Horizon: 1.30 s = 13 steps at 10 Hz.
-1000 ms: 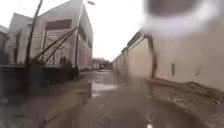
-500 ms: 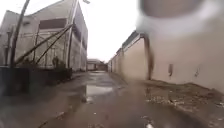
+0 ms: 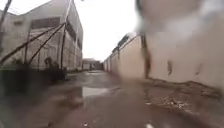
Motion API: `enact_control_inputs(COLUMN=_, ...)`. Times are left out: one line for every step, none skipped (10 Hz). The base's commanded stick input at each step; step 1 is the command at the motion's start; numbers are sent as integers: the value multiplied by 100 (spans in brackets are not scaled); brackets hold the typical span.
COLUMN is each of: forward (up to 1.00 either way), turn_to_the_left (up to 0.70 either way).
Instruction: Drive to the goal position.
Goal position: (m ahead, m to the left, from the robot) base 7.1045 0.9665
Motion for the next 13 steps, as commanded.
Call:
enact_control_inputs(forward=50, turn_to_the_left=7)
enact_control_inputs(forward=50, turn_to_the_left=7)
enact_control_inputs(forward=50, turn_to_the_left=7)
enact_control_inputs(forward=50, turn_to_the_left=7)
enact_control_inputs(forward=50, turn_to_the_left=7)
enact_control_inputs(forward=50, turn_to_the_left=7)
enact_control_inputs(forward=50, turn_to_the_left=7)
enact_control_inputs(forward=50, turn_to_the_left=7)
enact_control_inputs(forward=50, turn_to_the_left=7)
enact_control_inputs(forward=50, turn_to_the_left=7)
enact_control_inputs(forward=50, turn_to_the_left=7)
enact_control_inputs(forward=50, turn_to_the_left=7)
enact_control_inputs(forward=50, turn_to_the_left=7)
